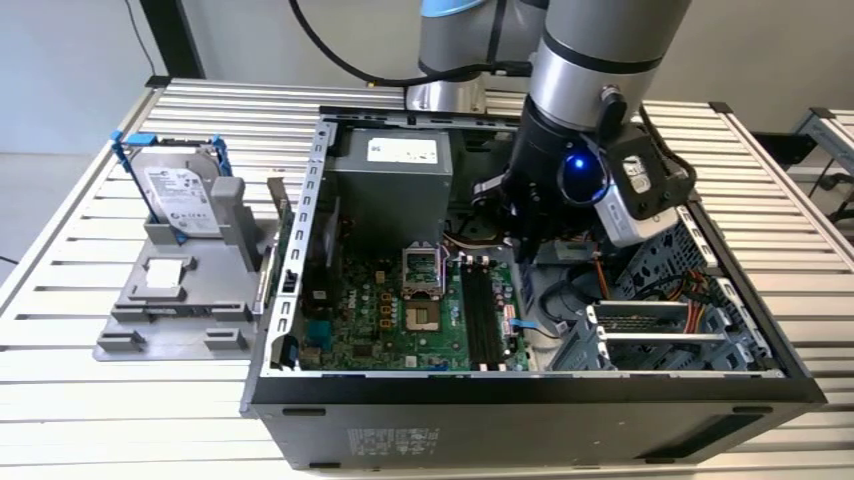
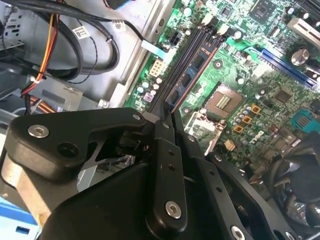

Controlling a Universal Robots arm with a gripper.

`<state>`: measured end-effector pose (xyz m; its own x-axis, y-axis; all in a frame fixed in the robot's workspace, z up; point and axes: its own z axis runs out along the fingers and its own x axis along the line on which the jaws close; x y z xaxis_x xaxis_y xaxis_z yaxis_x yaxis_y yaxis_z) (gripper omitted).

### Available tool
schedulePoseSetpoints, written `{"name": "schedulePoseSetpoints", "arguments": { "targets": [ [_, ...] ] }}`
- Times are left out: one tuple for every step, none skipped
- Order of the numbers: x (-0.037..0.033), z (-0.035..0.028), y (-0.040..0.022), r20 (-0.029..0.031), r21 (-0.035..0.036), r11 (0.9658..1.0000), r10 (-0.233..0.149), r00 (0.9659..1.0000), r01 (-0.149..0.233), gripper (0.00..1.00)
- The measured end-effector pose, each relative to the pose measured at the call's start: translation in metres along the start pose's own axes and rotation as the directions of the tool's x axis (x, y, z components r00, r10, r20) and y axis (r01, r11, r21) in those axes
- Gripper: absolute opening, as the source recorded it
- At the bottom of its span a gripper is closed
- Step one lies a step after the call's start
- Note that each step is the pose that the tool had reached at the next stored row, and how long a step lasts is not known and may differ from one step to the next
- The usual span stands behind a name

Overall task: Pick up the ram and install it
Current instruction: 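Insert the ram into the slot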

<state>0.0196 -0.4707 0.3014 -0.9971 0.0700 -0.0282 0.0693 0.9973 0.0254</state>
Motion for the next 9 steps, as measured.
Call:
{"name": "schedulePoseSetpoints", "arguments": {
  "targets": [
    [0.0002, 0.0018, -0.0001, 0.0000, 0.0000, 1.0000, 0.000, 1.0000, 0.000, 0.00],
    [0.0003, 0.0036, -0.0003, 0.0000, 0.0001, 1.0000, 0.000, 1.0000, 0.000, 0.00],
    [0.0004, 0.0054, -0.0004, 0.0000, 0.0002, 1.0000, 0.000, 1.0000, 0.000, 0.00],
    [0.0005, 0.0072, -0.0004, 0.0000, 0.0001, 1.0000, 0.000, 1.0000, 0.000, 0.00],
    [0.0006, 0.0090, -0.0004, 0.0000, 0.0001, 1.0000, 0.000, 1.0000, 0.000, 0.00],
    [0.0007, 0.0108, -0.0005, 0.0000, 0.0001, 1.0000, 0.000, 1.0000, 0.000, 0.00],
    [0.0010, 0.0127, -0.0006, 0.0000, 0.0000, 1.0000, 0.000, 1.0000, 0.000, 0.00],
    [0.0013, 0.0145, -0.0006, 0.0000, 0.0000, 1.0000, 0.000, 1.0000, 0.000, 0.00],
    [0.0017, 0.0163, -0.0007, 0.0000, 0.0001, 1.0000, 0.000, 1.0000, 0.000, 0.00]
  ]
}}
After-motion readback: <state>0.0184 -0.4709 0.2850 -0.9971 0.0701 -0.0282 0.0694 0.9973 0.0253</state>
